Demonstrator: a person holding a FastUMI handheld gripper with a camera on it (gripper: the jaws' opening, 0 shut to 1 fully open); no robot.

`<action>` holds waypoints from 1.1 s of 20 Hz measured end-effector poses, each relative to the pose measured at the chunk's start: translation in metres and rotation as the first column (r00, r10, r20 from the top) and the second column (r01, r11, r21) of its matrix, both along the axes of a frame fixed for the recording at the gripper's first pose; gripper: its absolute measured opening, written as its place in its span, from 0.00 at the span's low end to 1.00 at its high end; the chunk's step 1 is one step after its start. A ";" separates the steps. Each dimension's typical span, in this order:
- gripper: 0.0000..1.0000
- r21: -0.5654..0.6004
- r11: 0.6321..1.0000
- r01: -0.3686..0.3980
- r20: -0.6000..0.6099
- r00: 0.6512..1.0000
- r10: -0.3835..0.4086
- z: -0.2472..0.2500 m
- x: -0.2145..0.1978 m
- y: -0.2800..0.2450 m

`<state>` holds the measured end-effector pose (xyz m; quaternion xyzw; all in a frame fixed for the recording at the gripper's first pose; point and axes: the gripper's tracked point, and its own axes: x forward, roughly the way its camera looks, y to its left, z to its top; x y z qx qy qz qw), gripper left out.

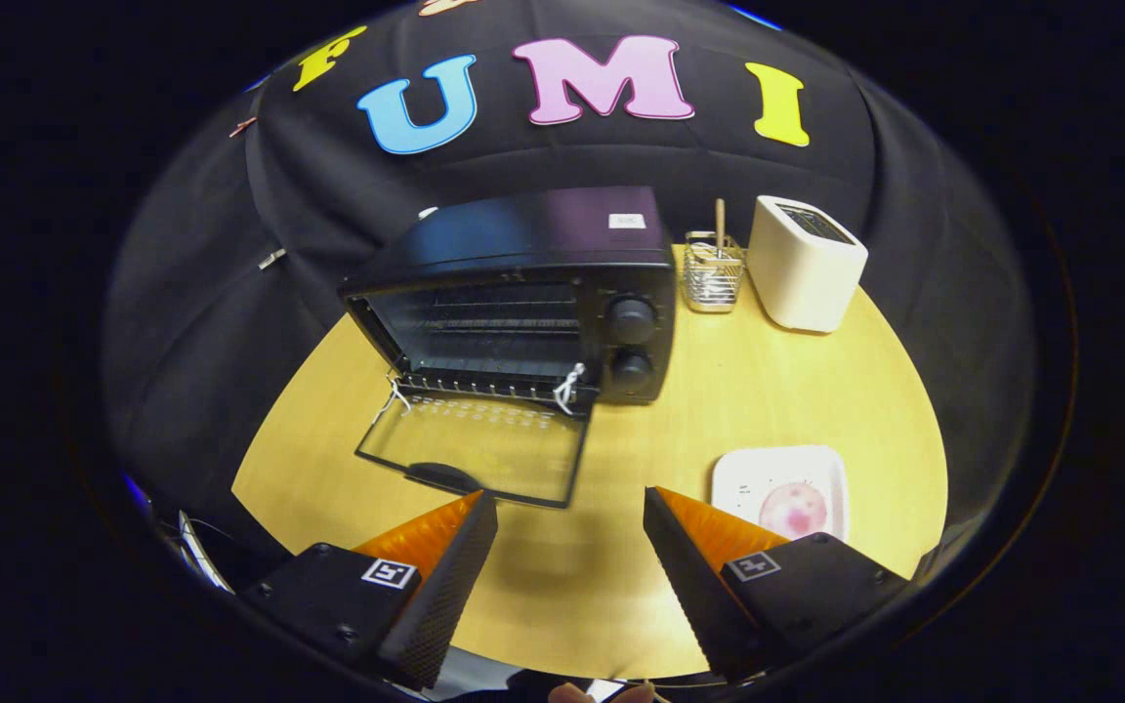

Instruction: Open the toaster oven, put the food inside, and close the toaster oven door.

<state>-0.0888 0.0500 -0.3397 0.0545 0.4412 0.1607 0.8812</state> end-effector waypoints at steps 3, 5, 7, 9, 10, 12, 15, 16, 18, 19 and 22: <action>0.99 0.002 1.000 0.004 -0.061 0.998 -0.004 -0.009 -0.001 -0.055; 0.99 -0.013 1.000 -0.001 -0.111 0.994 0.000 -0.021 -0.002 -0.089; 0.99 -0.022 1.000 0.001 -0.166 0.986 -0.005 -0.036 -0.001 -0.123; 0.99 -0.032 0.999 0.006 -0.220 0.975 -0.013 -0.052 0.005 -0.152; 0.99 -0.035 0.999 0.010 -0.243 0.970 -0.018 -0.060 0.008 -0.164; 0.99 -0.039 0.999 0.024 -0.295 0.955 -0.035 -0.079 0.017 -0.188; 0.97 -0.044 0.999 0.031 -0.367 0.929 -0.045 -0.105 0.031 -0.210; 0.88 -0.041 0.998 0.038 -0.391 0.919 -0.051 -0.115 0.034 -0.215; 0.83 -0.032 0.999 0.043 -0.435 0.899 -0.053 -0.130 0.034 -0.218; 0.77 -0.043 0.998 0.045 -0.449 0.892 -0.059 -0.138 0.034 -0.221; 0.51 -0.052 0.999 0.013 -0.496 0.868 -0.037 -0.154 0.024 -0.223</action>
